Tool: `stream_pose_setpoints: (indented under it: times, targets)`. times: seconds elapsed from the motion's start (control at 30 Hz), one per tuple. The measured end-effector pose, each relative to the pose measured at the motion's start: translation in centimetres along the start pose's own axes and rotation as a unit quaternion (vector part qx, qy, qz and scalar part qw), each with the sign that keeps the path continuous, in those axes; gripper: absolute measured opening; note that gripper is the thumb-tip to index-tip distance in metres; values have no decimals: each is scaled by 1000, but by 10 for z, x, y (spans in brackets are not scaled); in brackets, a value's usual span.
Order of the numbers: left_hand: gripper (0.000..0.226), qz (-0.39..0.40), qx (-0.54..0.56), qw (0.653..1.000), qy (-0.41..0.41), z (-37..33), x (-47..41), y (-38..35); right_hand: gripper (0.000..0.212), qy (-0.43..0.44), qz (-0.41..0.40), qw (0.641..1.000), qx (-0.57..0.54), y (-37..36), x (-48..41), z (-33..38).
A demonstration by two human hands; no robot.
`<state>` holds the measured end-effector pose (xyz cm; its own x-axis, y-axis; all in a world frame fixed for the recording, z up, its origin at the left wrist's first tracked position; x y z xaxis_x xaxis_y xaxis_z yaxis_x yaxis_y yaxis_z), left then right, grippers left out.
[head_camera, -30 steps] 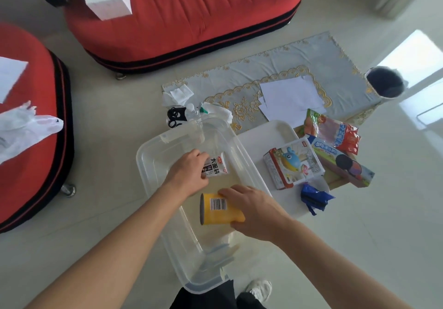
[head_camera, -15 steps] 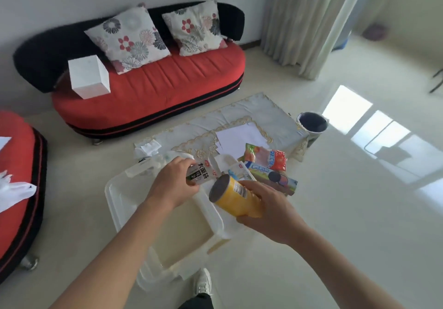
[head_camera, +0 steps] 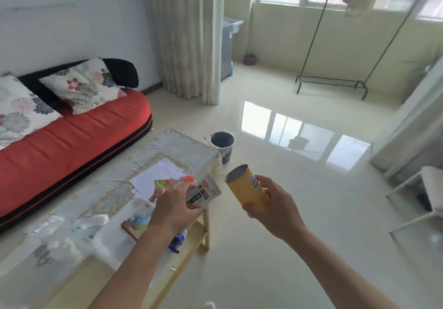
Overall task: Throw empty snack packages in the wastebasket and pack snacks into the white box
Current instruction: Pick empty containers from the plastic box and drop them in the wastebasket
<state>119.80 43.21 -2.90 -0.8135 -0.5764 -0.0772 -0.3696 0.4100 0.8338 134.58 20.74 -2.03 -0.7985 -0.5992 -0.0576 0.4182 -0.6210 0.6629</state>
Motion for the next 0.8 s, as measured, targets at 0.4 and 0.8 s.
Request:
stream_pose_setpoints:
  times: [0.4,0.8]
  targets:
    - [44,53,70,994,-71,-108,-168,-98,67,-92,-124,988,-6,95,-86,-99]
    - [41,83,23,990,-109,-149,-319,-124,60,-114,-162,980,-13,126,-215,-138]
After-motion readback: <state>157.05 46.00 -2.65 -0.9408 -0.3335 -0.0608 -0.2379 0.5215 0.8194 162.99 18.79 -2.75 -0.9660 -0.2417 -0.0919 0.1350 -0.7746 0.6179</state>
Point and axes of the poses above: each hand's wrist, its own x-axis away from the middle knuckle, its own y-axis out of the back of the hand, z = x × y, the point moved 3 cm from there along -x, towards the middle knuckle, and after that the axes turned 1 degree about -z, right-handed, at the moved point
